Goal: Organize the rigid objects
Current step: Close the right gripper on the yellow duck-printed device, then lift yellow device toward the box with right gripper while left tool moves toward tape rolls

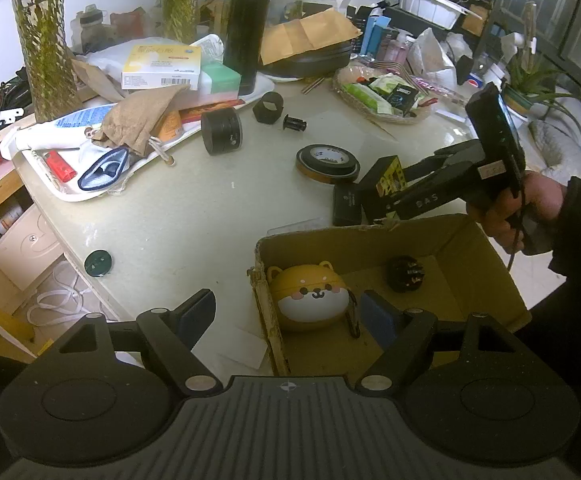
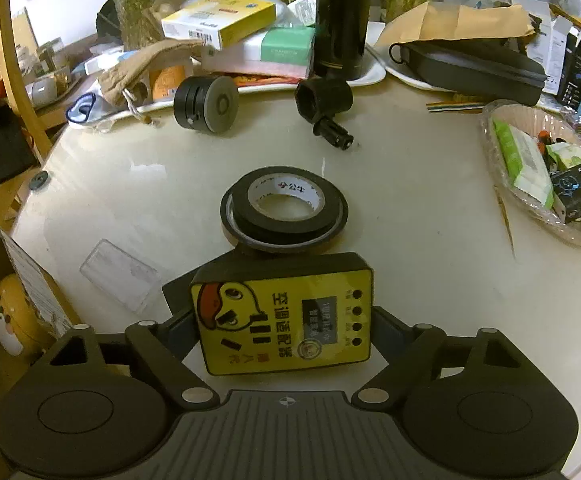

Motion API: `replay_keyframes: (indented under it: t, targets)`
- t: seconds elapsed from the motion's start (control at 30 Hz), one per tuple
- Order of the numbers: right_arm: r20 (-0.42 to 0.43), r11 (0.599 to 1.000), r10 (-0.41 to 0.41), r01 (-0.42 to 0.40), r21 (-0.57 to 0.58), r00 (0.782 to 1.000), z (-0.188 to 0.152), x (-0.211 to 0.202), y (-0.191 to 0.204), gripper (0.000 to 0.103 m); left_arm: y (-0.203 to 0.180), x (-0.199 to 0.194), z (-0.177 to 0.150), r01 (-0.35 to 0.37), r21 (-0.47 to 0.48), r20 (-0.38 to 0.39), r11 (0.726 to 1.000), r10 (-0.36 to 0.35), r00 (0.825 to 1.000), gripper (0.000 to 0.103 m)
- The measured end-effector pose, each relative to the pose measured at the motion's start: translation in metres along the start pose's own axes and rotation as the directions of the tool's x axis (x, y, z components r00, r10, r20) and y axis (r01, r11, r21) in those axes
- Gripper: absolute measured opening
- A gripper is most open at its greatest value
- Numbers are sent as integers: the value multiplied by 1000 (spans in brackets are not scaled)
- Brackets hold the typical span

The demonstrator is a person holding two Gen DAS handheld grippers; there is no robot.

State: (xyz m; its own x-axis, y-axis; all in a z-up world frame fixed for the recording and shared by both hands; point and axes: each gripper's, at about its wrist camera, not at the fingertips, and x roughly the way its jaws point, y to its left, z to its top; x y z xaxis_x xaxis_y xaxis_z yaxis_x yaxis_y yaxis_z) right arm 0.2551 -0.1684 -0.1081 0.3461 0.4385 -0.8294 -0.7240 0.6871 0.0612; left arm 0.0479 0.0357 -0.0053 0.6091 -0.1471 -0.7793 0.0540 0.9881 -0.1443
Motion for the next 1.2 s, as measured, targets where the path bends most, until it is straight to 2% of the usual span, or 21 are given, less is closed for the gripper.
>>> replay_keyframes:
  t: [0.17, 0.47, 0.73, 1.03, 1.2]
  targets:
    - [19, 998, -48, 48, -26, 999, 0, -5, 5, 88, 0, 0, 0, 0, 0, 1, 1000, 0, 1000, 79]
    - [90, 992, -99, 91, 89, 991, -1, -42, -2, 88, -2, 0, 3, -9, 0, 11, 1000, 9, 1000, 79]
    - [159, 986, -102, 79, 144, 982, -12, -86, 11, 88, -4, 0, 7, -25, 1, 32, 1000, 25, 999, 79]
    - [243, 962, -70, 1, 274, 968, -38, -128, 17, 88, -7, 2, 21, -70, 28, 69, 997, 68, 995, 79]
    - [246, 955, -87, 11, 295, 965, -54, -142, 22, 88, -3, 8, 35, -107, 32, 90, 994, 104, 991, 79]
